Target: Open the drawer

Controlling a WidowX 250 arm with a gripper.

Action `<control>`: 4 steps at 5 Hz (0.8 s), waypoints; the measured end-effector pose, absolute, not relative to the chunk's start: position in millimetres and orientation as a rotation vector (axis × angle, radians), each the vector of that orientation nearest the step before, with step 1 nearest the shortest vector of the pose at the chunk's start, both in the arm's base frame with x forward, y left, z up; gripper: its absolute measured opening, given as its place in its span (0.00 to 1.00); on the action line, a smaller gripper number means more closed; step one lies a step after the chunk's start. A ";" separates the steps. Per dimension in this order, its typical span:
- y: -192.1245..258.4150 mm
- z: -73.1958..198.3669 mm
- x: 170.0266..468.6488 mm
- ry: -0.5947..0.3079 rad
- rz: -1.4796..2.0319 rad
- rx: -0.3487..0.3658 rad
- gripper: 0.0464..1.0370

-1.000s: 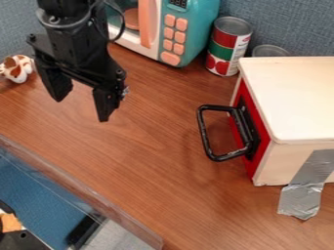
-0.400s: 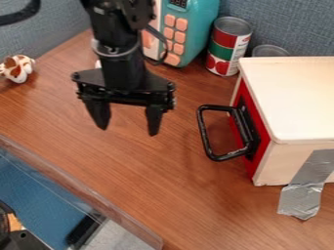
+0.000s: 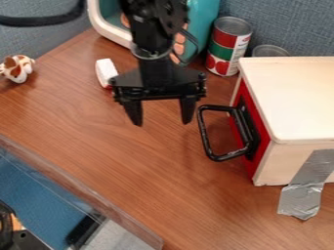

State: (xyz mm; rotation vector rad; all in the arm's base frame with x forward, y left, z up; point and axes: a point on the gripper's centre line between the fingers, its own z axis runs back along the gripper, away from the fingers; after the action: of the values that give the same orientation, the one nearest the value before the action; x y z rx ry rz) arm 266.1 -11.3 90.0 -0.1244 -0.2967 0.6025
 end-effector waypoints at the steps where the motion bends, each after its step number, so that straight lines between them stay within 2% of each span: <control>1: -19.5 84.9 286.0 -0.306 0.627 -0.130 0.96; 4: -43.3 46.0 304.0 -0.251 0.647 -0.119 0.95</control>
State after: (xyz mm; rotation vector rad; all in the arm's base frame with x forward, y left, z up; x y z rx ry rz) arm 304.0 -43.3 46.0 -0.1188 -0.2514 0.6469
